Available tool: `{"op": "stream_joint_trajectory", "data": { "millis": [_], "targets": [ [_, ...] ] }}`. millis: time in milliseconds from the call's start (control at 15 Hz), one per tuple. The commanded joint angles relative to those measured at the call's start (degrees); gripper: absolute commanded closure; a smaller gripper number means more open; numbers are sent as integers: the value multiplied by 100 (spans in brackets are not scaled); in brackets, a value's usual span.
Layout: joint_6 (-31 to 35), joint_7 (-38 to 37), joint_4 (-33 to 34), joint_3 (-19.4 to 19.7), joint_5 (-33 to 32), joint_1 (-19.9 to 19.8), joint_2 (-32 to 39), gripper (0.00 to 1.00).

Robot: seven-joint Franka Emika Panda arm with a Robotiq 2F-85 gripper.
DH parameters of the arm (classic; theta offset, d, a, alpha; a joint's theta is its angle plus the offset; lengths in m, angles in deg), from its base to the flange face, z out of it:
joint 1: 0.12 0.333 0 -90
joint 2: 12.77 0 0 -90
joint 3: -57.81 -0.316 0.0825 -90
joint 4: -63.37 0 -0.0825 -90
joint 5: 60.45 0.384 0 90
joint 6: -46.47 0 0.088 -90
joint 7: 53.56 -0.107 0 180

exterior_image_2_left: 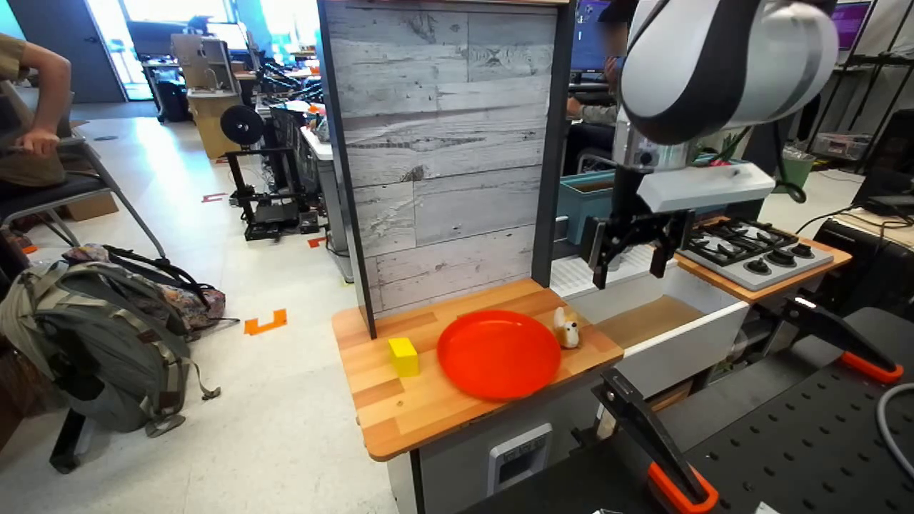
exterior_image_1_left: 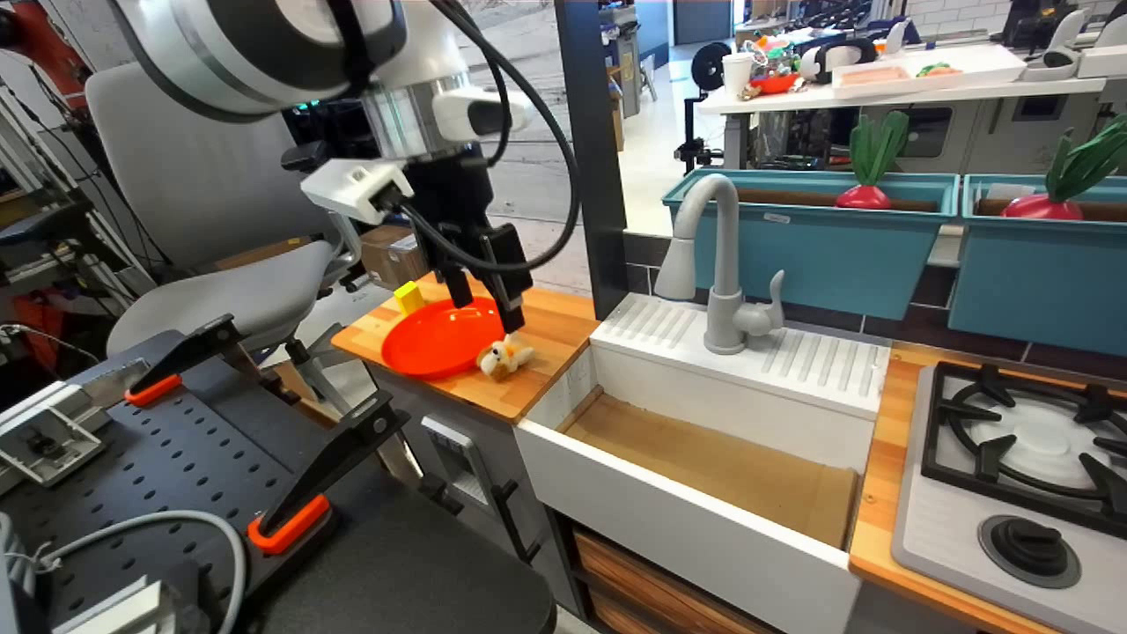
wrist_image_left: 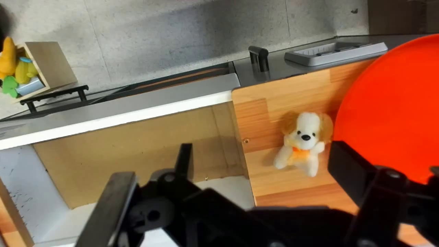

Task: Put the white object on the plate

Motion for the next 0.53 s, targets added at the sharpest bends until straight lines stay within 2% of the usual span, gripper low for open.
{"op": "stream_joint_trajectory", "data": {
  "millis": [0,467],
  "targets": [
    [-31,439,810,41,328,86,871,0],
    [-210,713,1662,68,412,196,1649,0]
  ]
}}
